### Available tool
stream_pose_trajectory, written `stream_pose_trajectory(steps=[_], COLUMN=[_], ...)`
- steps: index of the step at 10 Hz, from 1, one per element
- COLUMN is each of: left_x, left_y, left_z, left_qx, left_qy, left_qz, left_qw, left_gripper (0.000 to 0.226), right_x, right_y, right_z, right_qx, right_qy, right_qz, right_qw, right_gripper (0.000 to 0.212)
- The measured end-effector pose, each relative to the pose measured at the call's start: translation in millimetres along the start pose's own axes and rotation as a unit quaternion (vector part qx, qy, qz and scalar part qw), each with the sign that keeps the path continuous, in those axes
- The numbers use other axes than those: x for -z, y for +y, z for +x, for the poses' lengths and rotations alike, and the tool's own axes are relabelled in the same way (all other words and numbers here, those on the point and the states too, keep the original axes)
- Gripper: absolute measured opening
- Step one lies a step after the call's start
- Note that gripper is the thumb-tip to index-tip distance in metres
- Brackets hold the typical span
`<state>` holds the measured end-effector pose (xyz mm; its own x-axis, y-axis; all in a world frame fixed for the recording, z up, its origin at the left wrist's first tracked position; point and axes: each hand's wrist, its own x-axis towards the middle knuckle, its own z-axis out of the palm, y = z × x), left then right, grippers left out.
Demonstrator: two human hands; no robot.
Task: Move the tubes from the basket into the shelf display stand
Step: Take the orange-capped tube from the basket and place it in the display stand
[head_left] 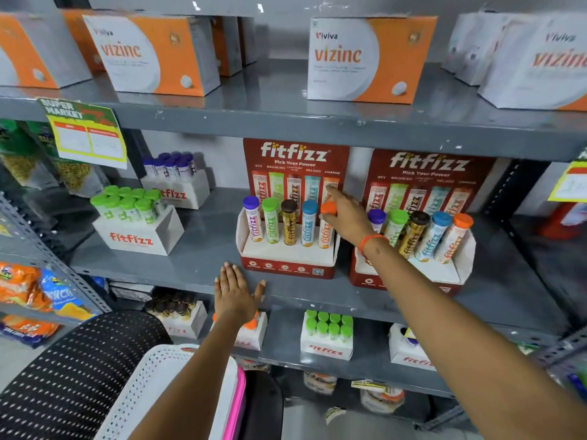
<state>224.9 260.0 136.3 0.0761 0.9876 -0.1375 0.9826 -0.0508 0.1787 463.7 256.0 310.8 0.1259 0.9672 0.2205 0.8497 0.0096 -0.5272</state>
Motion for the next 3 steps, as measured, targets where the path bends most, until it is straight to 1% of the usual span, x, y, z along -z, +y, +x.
stream_pose_trajectory(steps=[1, 2, 3], left_x=[9, 16, 42], left_y=[3, 3, 12], left_z=[-3, -7, -3], left_qx=[0.000, 0.007, 0.016], left_qy=[-0.006, -0.034, -0.081], left_qz=[0.005, 0.003, -0.033], left_qw=[1.000, 0.999, 0.996], left_gripper=[0.087, 0.088, 0.086], right_x=[4, 5, 4], right_y=[-2, -6, -14], right_z=[-2, -9, -23], right_qx=[-0.024, -0.039, -0.031], right_qy=[-0.009, -0.017, 0.032], right_qz=[0.011, 0.016, -0.107], right_qw=[1.000, 0.999, 0.993], right_gripper=[0.071, 0.087, 0.088])
